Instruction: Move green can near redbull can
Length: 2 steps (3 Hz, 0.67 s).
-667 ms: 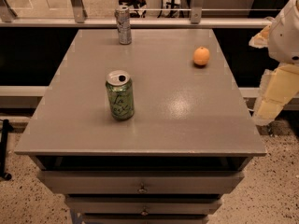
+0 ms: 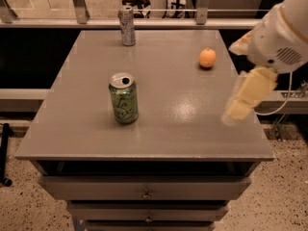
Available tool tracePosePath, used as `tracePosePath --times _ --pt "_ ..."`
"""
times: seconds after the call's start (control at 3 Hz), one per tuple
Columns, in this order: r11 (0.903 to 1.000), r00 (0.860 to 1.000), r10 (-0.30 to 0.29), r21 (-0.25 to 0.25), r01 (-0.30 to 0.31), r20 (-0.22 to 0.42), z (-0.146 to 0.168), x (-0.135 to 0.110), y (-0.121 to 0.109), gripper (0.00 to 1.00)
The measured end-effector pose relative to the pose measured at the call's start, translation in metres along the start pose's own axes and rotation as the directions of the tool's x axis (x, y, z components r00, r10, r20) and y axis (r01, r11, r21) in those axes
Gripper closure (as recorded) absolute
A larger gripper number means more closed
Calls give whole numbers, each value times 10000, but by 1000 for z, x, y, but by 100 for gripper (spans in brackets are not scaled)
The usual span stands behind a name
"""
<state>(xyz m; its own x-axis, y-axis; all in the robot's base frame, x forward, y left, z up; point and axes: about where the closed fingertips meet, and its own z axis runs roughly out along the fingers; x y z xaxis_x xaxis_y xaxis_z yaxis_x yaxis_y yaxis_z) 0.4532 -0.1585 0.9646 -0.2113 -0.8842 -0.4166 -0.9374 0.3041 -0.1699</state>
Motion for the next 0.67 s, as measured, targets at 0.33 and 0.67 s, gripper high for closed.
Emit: tracePosePath --times 0.33,0.67 --pt "9973 9717 283 -727 -115 2345 37 -68 4 0" --pt "9953 9271 324 -966 41 3735 65 -114 12 0"
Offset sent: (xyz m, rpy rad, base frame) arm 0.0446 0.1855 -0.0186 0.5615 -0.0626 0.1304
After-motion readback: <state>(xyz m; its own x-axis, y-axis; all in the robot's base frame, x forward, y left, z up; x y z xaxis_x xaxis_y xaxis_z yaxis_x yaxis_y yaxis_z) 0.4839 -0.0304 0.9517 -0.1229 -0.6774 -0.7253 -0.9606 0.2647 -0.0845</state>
